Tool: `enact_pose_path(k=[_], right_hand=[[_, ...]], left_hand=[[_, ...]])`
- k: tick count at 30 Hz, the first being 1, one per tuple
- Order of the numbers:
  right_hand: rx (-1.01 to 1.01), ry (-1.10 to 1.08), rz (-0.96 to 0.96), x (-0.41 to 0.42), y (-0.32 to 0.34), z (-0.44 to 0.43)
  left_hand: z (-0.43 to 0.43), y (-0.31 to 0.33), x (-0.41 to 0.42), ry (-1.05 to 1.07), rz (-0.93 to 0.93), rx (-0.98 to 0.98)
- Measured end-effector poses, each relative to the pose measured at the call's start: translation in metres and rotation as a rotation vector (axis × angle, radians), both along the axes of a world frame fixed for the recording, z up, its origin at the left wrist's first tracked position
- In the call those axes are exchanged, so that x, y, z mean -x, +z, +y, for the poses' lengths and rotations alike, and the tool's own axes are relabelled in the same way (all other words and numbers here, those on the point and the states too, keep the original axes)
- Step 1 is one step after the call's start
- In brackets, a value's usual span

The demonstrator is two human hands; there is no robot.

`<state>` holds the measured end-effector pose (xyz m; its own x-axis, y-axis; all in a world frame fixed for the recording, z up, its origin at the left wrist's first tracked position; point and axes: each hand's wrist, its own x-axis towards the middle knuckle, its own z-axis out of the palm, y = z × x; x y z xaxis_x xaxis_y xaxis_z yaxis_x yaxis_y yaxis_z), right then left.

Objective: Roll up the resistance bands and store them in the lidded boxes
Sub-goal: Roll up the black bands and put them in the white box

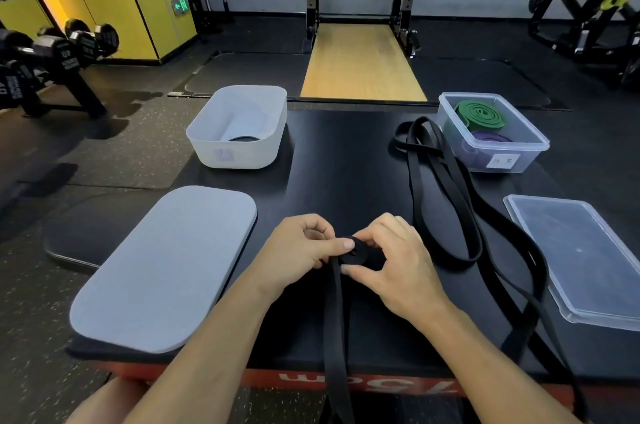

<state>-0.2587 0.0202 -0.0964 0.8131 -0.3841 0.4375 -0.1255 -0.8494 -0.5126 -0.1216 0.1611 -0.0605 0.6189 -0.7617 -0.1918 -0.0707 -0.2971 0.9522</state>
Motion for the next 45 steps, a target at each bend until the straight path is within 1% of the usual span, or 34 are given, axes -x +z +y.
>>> enact_pose_path(k=[5,7,9,13,16,18,19,21,23,24,27,28,30,32,35,38,42,45], right_hand=[[-0.045,-0.010,-0.008,0.000,0.001,0.000],[-0.055,-0.013,-0.003,0.001,0.001,0.001],[-0.090,-0.014,0.003,0.001,0.001,0.000],[-0.256,-0.001,0.052,0.001,0.009,0.002],[-0.494,-0.052,0.109,0.002,0.020,0.011],[-0.577,-0.091,0.220,0.004,0.032,0.020],[-0.560,-0.070,0.309,0.006,0.039,0.025],[-0.519,0.024,0.495,0.012,0.050,0.039],[-0.531,0.121,0.570,0.016,0.057,0.051],[-0.592,0.176,0.593,0.017,0.059,0.055],[-0.939,0.295,0.623,0.019,0.070,0.059],[-1.004,0.305,0.603,0.019,0.072,0.056],[-1.008,0.291,0.522,0.018,0.075,0.048],[-0.950,0.207,0.431,0.012,0.076,0.038],[-0.857,0.001,0.275,-0.003,0.078,0.024],[-0.722,-0.148,0.152,-0.022,0.080,0.009],[-0.713,-0.220,0.005,-0.048,0.073,-0.004],[-0.669,-0.225,-0.032,-0.069,0.074,-0.012]], left_hand=[[-0.005,-0.002,-0.001,-0.055,0.035,0.047],[-0.006,-0.005,0.002,-0.031,0.010,0.057],[-0.008,-0.007,0.004,0.018,0.025,0.081],[-0.009,-0.009,0.005,0.087,0.063,0.103],[-0.007,-0.007,0.002,0.143,0.091,0.134],[-0.007,-0.001,-0.003,0.177,0.090,0.171],[-0.008,0.002,-0.006,0.192,0.084,0.190],[-0.011,0.010,-0.012,0.222,0.063,0.225],[-0.014,0.020,-0.018,0.251,0.055,0.269],[-0.015,0.025,-0.022,0.265,0.060,0.292],[-0.016,0.035,-0.033,0.319,0.096,0.342],[-0.015,0.036,-0.036,0.338,0.105,0.348],[-0.011,0.038,-0.044,0.380,0.130,0.358],[-0.003,0.037,-0.052,0.402,0.168,0.375],[0.007,0.033,-0.057,0.392,0.227,0.387],[0.008,0.028,-0.050,0.389,0.233,0.352],[0.002,0.021,-0.040,0.410,0.227,0.326],[-0.002,0.016,-0.033,0.410,0.192,0.304]])
